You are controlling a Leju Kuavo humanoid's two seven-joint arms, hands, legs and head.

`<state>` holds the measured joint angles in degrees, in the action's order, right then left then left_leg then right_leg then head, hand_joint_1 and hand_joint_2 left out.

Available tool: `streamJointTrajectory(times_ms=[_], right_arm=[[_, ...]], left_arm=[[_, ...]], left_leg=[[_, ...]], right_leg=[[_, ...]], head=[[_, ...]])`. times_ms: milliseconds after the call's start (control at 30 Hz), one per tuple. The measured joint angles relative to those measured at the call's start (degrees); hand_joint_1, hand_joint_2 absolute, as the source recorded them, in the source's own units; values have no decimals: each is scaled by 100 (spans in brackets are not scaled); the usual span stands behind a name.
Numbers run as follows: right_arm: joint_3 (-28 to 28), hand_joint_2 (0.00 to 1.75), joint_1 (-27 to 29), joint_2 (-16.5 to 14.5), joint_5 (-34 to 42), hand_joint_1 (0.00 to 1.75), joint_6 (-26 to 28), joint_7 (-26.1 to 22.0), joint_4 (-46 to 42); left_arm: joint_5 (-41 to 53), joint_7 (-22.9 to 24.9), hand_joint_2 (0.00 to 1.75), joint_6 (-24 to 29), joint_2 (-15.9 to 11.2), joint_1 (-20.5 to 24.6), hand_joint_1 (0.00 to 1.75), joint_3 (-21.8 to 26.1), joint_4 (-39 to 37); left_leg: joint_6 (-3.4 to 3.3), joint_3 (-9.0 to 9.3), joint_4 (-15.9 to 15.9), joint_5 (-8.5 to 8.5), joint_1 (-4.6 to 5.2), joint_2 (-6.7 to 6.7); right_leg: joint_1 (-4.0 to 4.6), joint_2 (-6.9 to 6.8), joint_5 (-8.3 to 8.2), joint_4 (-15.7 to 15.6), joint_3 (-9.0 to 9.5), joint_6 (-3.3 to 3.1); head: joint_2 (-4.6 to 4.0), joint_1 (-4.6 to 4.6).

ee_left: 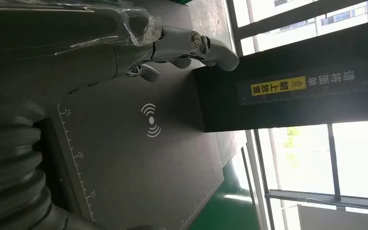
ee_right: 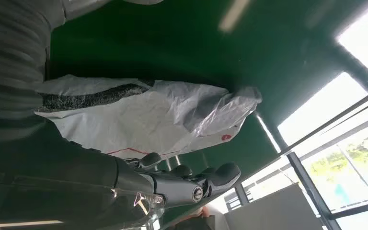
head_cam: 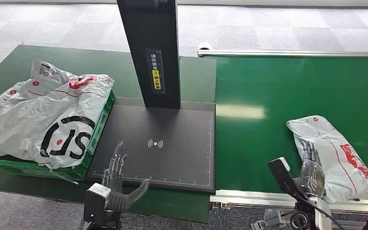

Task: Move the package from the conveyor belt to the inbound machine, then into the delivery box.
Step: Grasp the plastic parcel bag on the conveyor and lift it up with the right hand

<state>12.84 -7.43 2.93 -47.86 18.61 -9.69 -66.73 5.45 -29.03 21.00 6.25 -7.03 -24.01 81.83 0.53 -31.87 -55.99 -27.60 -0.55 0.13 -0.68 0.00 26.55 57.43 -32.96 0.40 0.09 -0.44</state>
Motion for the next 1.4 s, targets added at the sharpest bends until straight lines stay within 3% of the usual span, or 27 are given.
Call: streamJointTrajectory(times_ms=[267,467,633,767,1000,1200,1400], right_arm=[[581,175,-910,588,49,0,348,-216,1732],[789,175,-1453,1030,-329,0,732,244,3007],[857,175,-1678,1292,-531,2,734,608,3695],[887,175,-1795,1351,-547,172,567,645,4014],[896,175,-2036,1322,-590,175,440,441,4197],[867,175,-2195,1172,-667,175,716,-235,4087],[383,175,-2026,819,-649,175,1195,-575,2803]], left_arm=[[0,-13,175,51,0,0,0,66,5],[-16,-33,175,154,-3,-11,0,114,66],[-36,-37,175,217,-15,-32,0,146,136],[-52,-40,175,238,-33,-77,0,154,174],[-108,-77,175,304,-44,-96,0,165,195],[-165,-121,175,412,-44,-96,0,168,195],[-342,-180,175,607,-46,-97,0,213,193]], left_leg=[[-1,1,-2,0,0,-3],[-1,-1,-2,0,0,-6],[-1,-1,-2,0,0,-6],[-1,1,-2,0,0,-6],[-1,7,-2,0,0,2],[-2,9,-1,3,0,1],[-3,7,-1,7,-1,-2]], right_leg=[[0,0,0,0,2,0],[0,-1,0,0,2,1],[0,-1,0,0,2,1],[0,-1,0,0,4,1],[0,1,-1,0,12,1],[0,0,-3,1,15,0],[1,0,-3,3,9,-1]], head=[[0,0],[0,-1],[0,-1],[0,-1],[0,1],[0,-1],[0,-2]])
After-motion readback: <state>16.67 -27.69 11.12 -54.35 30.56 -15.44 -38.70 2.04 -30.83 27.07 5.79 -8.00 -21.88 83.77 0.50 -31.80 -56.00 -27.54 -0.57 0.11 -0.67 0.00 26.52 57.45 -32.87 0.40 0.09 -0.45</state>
